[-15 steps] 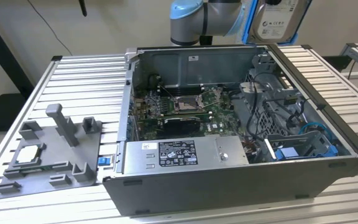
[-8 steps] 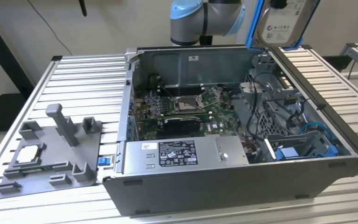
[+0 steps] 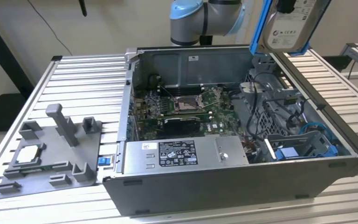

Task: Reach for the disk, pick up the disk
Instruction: 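Pick up the disk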

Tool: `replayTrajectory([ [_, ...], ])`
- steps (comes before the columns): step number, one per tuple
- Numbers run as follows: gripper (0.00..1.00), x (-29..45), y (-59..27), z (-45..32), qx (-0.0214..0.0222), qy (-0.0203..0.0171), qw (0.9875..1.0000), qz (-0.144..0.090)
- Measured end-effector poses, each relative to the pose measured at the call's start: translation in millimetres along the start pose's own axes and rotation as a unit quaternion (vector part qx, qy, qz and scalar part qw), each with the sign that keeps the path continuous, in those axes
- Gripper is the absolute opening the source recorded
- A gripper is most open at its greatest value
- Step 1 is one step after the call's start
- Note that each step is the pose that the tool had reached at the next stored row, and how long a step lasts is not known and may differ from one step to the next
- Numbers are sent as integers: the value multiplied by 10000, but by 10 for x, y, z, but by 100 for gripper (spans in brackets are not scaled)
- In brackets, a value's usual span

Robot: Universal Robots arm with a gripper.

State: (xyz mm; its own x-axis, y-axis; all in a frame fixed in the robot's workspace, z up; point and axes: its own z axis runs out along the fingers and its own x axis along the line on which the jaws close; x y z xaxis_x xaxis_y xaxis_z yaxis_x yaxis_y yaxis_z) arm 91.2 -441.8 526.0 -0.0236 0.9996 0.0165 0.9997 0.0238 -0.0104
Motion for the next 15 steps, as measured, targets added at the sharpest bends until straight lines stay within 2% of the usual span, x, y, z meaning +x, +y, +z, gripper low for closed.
replayTrajectory([
  [15, 0, -407, 26, -6, 25, 1, 10000, 0],
])
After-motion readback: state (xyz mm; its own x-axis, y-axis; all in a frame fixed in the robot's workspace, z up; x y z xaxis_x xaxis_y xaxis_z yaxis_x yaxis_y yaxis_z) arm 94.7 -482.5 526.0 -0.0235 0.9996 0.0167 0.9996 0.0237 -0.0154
